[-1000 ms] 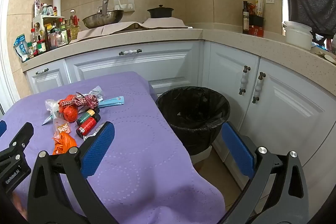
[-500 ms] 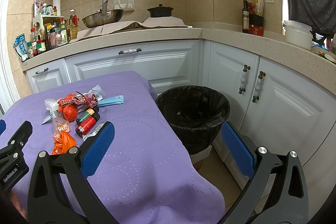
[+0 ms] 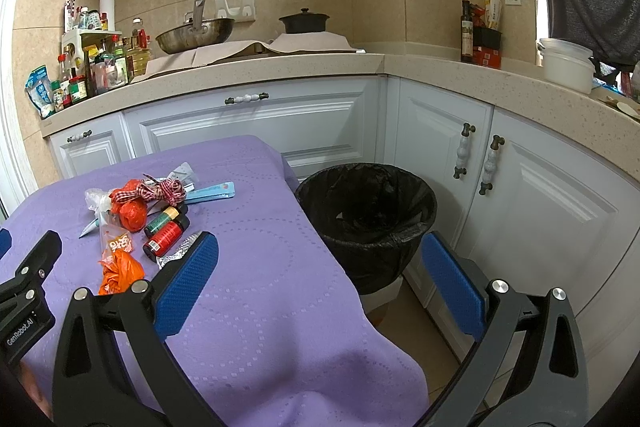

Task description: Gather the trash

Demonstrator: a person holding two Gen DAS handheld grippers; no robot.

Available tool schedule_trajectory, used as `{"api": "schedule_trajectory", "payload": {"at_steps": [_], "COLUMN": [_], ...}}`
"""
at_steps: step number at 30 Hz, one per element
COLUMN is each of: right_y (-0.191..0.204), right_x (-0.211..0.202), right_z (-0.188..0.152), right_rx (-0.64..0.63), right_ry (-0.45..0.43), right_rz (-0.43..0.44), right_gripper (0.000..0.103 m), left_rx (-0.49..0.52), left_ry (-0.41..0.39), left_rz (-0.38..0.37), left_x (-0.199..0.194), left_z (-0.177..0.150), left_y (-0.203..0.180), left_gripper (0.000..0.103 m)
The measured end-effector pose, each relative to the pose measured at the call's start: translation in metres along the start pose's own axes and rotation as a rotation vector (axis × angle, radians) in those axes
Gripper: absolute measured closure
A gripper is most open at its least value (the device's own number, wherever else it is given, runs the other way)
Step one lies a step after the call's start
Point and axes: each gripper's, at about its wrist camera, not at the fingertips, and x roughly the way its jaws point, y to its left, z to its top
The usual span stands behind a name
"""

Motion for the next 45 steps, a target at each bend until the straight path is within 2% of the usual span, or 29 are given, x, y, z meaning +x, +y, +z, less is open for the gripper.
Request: {"api": "schedule_trajectory", "payload": {"at_steps": [45], "right_y": [-0.0022], "right_x": [-0.0004], "right_z": [0.0027], "right_rx": [0.001], "right_ry": [0.004], "right_rz": [0.0], "right_gripper": [0.003], "left_rx": [-0.001], "left_ry": [0.006], "left_rz": [-0.001], "left_x": [0.0016], "left_z": [-0.0006], "left_y": [-0.0001], "left_gripper": [0.006]}}
